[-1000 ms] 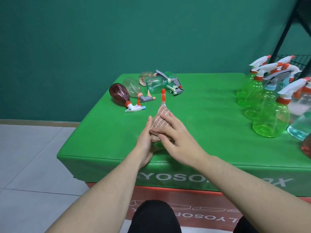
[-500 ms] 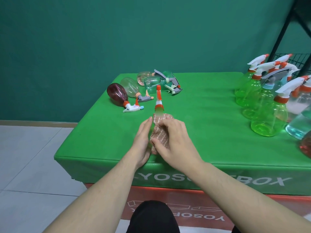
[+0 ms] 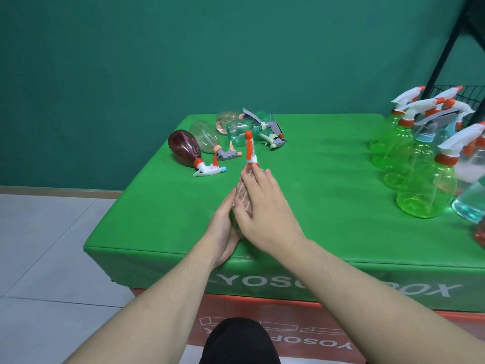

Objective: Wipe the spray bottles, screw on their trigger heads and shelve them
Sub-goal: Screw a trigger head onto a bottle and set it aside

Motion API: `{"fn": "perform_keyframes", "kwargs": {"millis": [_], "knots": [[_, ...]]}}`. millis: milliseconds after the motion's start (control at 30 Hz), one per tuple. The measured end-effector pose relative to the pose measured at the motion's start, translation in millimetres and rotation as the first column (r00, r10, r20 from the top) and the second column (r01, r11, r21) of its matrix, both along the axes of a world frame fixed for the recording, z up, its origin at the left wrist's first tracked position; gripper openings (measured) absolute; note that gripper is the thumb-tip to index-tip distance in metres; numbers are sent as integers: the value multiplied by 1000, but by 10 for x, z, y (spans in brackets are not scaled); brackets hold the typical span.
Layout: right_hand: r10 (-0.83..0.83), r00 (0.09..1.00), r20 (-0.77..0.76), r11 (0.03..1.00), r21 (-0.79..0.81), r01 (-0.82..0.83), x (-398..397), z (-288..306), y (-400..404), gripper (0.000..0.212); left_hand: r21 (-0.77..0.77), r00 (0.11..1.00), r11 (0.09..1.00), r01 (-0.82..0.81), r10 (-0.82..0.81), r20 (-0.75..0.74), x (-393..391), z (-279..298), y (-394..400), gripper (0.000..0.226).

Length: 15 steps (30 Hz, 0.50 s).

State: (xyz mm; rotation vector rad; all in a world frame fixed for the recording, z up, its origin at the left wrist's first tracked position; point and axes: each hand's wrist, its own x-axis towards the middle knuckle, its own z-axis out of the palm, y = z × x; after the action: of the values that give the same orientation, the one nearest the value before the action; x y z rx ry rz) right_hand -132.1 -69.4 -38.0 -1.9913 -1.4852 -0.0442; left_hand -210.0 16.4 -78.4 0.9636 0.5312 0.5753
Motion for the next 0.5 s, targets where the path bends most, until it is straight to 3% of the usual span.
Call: {"fn": "perform_keyframes", "kwargs": {"millis": [167, 333, 500], "knots": [[-17, 999, -39, 1000, -14, 16, 29, 136, 174, 66, -37, 1000, 999, -3, 3, 16, -14, 14, 12, 37], [-82, 941, -327, 995, 23, 95, 81, 216, 272, 60, -81, 1000, 997, -10, 13, 28, 0, 30, 7, 42], [-45, 986, -160, 999, -23, 41, 49, 143, 255, 59, -99, 999, 995, -24, 28, 36, -1, 33, 14, 40]]}}
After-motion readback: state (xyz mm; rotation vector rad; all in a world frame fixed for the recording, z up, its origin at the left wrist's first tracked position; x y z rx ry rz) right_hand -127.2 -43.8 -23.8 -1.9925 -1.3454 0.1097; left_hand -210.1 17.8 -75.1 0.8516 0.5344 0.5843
